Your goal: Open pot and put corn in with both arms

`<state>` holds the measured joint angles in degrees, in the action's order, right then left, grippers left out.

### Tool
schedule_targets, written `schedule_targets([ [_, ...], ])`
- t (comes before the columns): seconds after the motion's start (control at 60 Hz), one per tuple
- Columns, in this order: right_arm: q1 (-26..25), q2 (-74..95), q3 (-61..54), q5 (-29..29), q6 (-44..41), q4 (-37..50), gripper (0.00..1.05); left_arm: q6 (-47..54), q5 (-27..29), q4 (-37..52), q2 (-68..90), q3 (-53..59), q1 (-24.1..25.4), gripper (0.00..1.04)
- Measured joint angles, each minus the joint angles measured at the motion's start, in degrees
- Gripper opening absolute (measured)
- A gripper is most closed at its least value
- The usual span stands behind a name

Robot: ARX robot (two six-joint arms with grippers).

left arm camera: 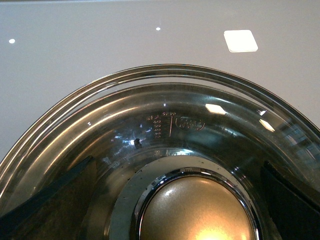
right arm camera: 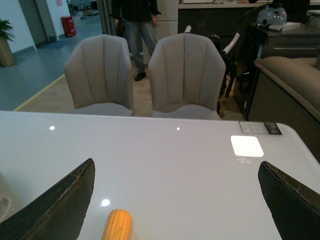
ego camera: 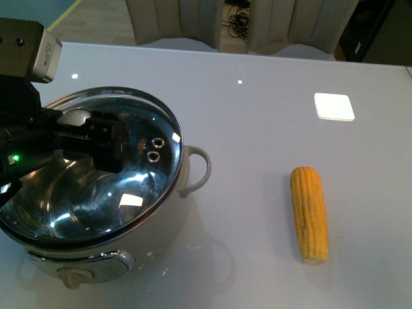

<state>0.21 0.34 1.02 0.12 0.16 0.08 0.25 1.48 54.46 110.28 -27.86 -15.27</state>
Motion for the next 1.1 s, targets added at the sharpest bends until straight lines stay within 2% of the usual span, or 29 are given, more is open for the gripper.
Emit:
schedule_targets([
  [0.367, 0.00, 0.00, 0.00, 0.00, 0.00, 0.00, 0.96, -0.44, 3.28, 3.17, 1.60, 0.44, -2.01, 0.96],
  [0.483, 0.00, 0.00, 0.00, 0.00, 0.00, 0.00, 0.96, -1.25, 3.76, 3.89, 2.12, 0.48, -2.49, 0.84],
  [0.633, 0.00, 0.00, 0.00, 0.00, 0.00, 0.00, 0.96, -1.97, 4.76, 4.57, 2.47, 0.52, -2.78, 0.78],
  [0.833, 0.00, 0.00, 0.00, 0.00, 0.00, 0.00, 0.96, -2.40, 5.88, 5.53, 2.99, 0.55, -2.99, 0.64],
  [1.033, 0.00, 0.00, 0.00, 0.00, 0.00, 0.00, 0.96, -2.99, 6.58, 5.57, 2.84, 0.57, -2.84, 0.43],
  [1.1, 0.00, 0.00, 0.00, -0.02, 0.00, 0.00, 0.96, -2.82, 6.71, 5.55, 2.73, 0.57, -2.78, 0.43],
])
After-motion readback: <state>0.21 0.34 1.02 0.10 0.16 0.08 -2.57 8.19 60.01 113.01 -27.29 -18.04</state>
